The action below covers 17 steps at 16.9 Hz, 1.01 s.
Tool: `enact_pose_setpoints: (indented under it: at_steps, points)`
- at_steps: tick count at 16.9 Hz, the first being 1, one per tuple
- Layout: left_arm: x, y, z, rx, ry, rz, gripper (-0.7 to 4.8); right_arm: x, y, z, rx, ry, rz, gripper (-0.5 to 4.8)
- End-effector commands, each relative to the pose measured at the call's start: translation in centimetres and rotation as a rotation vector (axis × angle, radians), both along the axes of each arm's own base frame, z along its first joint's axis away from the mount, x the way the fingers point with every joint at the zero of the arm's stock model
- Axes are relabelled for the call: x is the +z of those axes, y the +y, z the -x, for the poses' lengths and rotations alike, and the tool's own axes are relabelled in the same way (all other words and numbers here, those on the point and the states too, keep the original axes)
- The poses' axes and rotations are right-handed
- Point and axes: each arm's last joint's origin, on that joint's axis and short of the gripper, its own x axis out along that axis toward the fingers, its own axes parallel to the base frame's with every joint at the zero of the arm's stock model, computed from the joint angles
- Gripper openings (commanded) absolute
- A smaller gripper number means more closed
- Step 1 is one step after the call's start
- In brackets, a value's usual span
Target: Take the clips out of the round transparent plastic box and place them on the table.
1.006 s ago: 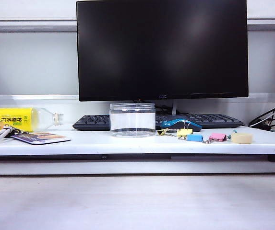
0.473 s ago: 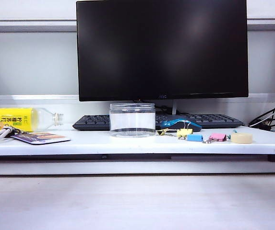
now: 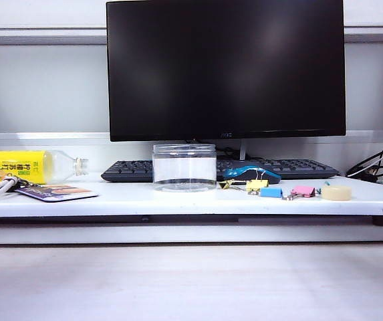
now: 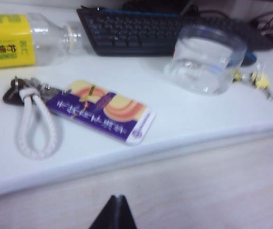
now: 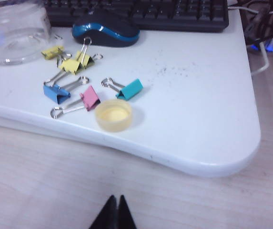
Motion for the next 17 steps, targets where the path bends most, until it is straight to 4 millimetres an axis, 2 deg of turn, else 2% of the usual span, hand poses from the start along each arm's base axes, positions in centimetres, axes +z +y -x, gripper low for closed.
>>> enact_pose_setpoints:
  at_steps: [1,17]
  points:
    - [-0.49,0.05,0.01,0.010,0.024,-0.033,-0.06,-0.11,0.00,0.03,0.002,0.008,0.007,-0.01]
    - [-0.54,0.07,0.02,0.018,0.029,-0.035,-0.06,-0.03,0.00,0.01,0.000,0.003,0.001,0.00]
